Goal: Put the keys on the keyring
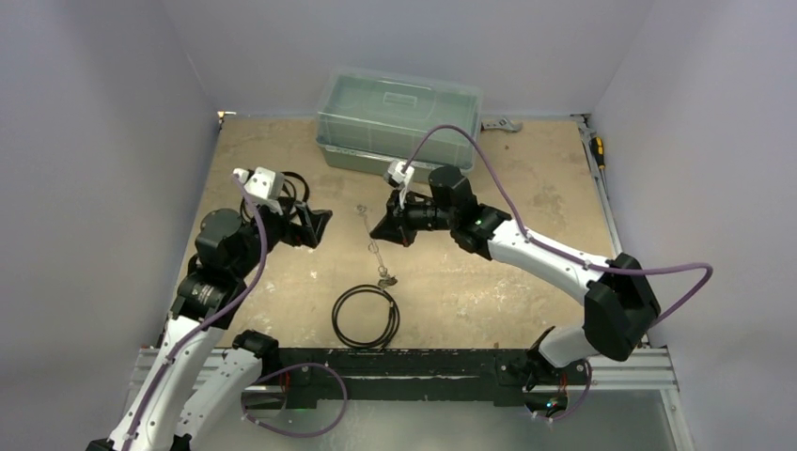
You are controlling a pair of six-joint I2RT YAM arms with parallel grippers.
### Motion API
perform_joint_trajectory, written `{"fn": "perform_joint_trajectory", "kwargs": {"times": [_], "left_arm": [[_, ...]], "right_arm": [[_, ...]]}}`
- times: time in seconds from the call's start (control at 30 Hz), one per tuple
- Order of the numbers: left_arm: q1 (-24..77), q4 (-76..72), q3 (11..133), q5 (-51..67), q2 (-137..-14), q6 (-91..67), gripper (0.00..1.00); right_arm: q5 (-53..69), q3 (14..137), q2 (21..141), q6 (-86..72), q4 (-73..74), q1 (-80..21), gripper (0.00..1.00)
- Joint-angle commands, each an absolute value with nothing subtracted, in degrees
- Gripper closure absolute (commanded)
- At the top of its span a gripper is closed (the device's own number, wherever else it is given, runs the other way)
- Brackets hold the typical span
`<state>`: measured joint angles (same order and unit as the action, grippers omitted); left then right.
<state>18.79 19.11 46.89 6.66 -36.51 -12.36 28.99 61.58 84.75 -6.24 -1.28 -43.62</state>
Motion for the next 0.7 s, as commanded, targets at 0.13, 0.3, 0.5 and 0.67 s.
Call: {"fn": "perform_joint_trajectory", "kwargs": {"times": [0.13, 0.3, 0.5, 0.67], "left_arm": [[18.63, 9.61, 45.83, 32.22, -31.5, -11.17, 0.23], [18.6, 5.11, 44.75, 43.74, -31.73, -12.46, 0.24], [18.63, 1.07, 44.49, 49.88, -33.42, -14.8, 0.26], [18.63, -3.02, 44.08, 53.02, -33.96, -16.9, 0.32]], "right_arm": [[55.79, 55.78, 75.69, -10.03, -22.28, -43.93, 1.0], [64.41, 53.59, 73.19, -14.52, -30.29, -43.92, 1.0], [67.81, 51.72, 69.92, -20.02, -38.38, -43.94, 1.0], [68.63, 51.73, 68.83, -22.5, -40.46, -43.95, 1.0]]}}
